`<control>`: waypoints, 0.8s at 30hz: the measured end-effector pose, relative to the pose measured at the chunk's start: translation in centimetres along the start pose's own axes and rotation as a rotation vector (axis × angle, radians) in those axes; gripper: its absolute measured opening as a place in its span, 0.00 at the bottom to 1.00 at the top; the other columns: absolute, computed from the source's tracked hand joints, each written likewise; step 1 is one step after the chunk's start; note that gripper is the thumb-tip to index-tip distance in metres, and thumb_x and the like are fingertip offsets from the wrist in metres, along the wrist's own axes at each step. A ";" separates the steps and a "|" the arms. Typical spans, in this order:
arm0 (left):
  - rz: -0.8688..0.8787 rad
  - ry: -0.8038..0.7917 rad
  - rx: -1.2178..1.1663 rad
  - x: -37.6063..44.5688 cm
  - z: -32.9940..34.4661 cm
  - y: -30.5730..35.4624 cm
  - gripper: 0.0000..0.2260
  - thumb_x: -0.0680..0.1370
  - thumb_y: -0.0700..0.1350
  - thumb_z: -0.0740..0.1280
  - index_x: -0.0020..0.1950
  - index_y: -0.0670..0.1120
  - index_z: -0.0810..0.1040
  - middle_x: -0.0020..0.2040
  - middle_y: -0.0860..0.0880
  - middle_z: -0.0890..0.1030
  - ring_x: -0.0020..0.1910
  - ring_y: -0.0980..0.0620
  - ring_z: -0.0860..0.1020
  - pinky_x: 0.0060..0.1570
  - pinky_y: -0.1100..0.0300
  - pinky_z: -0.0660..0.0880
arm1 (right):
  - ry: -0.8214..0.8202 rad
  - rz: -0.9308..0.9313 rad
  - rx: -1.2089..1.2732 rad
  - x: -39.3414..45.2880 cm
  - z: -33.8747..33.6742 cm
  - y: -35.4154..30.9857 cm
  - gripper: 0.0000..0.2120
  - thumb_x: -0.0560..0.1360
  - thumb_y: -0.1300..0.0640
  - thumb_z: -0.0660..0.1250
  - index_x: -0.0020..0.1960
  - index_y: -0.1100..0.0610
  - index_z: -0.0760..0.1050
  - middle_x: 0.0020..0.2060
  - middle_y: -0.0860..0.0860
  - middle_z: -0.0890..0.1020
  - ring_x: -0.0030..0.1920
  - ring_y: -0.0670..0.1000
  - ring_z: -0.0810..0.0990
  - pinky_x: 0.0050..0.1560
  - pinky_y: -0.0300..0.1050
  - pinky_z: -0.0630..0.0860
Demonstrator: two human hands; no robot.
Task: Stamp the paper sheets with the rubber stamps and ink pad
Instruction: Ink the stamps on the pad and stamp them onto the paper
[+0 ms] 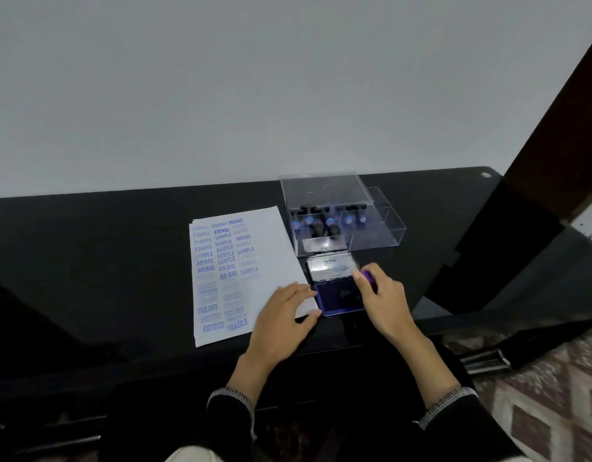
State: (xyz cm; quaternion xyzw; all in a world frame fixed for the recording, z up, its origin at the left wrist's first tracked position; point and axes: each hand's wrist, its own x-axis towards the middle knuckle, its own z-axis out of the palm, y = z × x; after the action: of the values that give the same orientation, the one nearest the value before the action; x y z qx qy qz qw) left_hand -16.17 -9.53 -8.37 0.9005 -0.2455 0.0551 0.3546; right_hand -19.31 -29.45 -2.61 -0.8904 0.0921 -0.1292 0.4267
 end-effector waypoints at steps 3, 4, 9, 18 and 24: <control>0.000 0.001 0.013 0.0 0.1 -0.2 0.17 0.79 0.55 0.65 0.67 0.56 0.75 0.68 0.60 0.72 0.71 0.63 0.64 0.75 0.61 0.53 | -0.010 -0.021 -0.015 0.1 0.2 0.3 0.10 0.81 0.50 0.60 0.44 0.55 0.70 0.32 0.50 0.77 0.34 0.45 0.75 0.34 0.30 0.68; 0.002 0.003 0.018 0.0 0.1 -0.3 0.17 0.79 0.56 0.65 0.67 0.56 0.75 0.68 0.60 0.72 0.71 0.63 0.64 0.75 0.62 0.52 | -0.017 -0.028 -0.022 0.1 0.3 0.3 0.10 0.81 0.50 0.59 0.45 0.55 0.70 0.32 0.51 0.77 0.34 0.47 0.76 0.34 0.32 0.68; 0.001 0.006 0.033 -0.1 0.2 -0.2 0.17 0.80 0.56 0.64 0.68 0.57 0.75 0.69 0.60 0.72 0.72 0.63 0.62 0.72 0.69 0.46 | -0.046 -0.087 -0.084 -0.2 1.2 0.4 0.08 0.81 0.50 0.58 0.46 0.52 0.67 0.35 0.46 0.76 0.37 0.45 0.76 0.34 0.37 0.70; -0.008 -0.004 0.027 0.0 0.1 -0.2 0.17 0.80 0.55 0.63 0.69 0.56 0.74 0.70 0.59 0.71 0.72 0.62 0.62 0.71 0.72 0.43 | -0.018 -0.146 -0.229 -0.6 2.7 0.3 0.10 0.81 0.48 0.54 0.46 0.53 0.63 0.36 0.49 0.76 0.36 0.50 0.75 0.31 0.42 0.70; -0.010 -0.004 0.030 -0.1 0.2 -0.2 0.17 0.80 0.55 0.63 0.69 0.56 0.73 0.70 0.59 0.71 0.72 0.63 0.61 0.70 0.74 0.41 | 0.081 -0.265 -0.467 -0.8 3.3 0.1 0.07 0.81 0.51 0.57 0.47 0.53 0.64 0.34 0.46 0.72 0.33 0.50 0.72 0.31 0.43 0.65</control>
State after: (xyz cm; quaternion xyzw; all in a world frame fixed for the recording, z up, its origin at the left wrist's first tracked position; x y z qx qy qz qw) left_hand -16.16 -9.54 -8.64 0.9070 -0.2409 0.0554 0.3409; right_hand -19.04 -26.84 -4.84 -0.9631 0.0191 -0.1946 0.1851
